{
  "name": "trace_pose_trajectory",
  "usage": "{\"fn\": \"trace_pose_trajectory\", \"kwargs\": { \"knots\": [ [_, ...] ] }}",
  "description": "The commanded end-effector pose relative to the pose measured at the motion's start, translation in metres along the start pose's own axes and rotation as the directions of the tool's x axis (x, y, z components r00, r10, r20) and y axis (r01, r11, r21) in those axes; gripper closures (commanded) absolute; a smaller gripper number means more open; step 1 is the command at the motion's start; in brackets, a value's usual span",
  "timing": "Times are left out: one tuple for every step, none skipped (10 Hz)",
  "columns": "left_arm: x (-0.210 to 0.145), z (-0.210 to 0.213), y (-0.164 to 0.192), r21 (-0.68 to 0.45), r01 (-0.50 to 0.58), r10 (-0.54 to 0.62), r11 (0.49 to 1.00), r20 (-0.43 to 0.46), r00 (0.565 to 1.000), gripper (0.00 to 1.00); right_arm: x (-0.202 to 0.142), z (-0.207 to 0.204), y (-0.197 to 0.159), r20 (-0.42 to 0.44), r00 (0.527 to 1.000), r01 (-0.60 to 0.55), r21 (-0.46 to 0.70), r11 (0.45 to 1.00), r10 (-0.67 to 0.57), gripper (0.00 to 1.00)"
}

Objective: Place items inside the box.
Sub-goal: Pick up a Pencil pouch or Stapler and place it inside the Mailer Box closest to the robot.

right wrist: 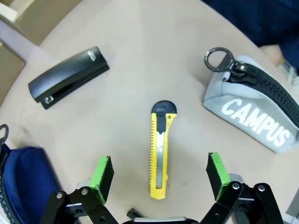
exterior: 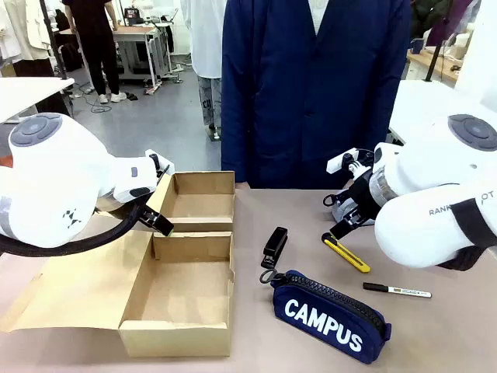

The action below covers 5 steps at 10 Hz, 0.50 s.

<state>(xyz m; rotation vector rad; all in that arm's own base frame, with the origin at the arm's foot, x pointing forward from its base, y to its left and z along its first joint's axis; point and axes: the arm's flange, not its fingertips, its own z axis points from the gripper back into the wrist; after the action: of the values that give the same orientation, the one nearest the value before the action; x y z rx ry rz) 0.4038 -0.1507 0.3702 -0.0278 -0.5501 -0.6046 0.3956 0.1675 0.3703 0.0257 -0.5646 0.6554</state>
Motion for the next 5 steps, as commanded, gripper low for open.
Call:
{"fn": "trace_pose_trajectory", "kwargs": {
  "knots": [
    [0.0000, 0.0000, 0.0000, 0.000, 0.000, 0.000, 1.000, 0.000, 1.000, 0.00, 0.0000, 0.0000, 0.0000, 0.000, 1.000, 0.000, 0.000, 1.000, 0.000, 0.00],
    [0.0000, 0.0000, 0.0000, 0.000, 0.000, 0.000, 1.000, 0.000, 1.000, 0.00, 0.0000, 0.0000, 0.0000, 0.000, 1.000, 0.000, 0.000, 1.000, 0.000, 0.00],
    [0.0000, 0.0000, 0.0000, 0.000, 0.000, 0.000, 1.000, 0.000, 1.000, 0.00, 0.0000, 0.0000, 0.0000, 0.000, 1.000, 0.000, 0.000, 1.000, 0.000, 0.00],
    [0.0000, 0.0000, 0.0000, 0.000, 0.000, 0.000, 1.000, 0.000, 1.000, 0.00, 0.0000, 0.0000, 0.0000, 0.000, 1.000, 0.000, 0.000, 1.000, 0.000, 0.00],
    [0.0000, 0.0000, 0.0000, 0.000, 0.000, 0.000, 1.000, 0.000, 1.000, 0.00, 0.0000, 0.0000, 0.0000, 0.000, 1.000, 0.000, 0.000, 1.000, 0.000, 0.00]
  ]
}}
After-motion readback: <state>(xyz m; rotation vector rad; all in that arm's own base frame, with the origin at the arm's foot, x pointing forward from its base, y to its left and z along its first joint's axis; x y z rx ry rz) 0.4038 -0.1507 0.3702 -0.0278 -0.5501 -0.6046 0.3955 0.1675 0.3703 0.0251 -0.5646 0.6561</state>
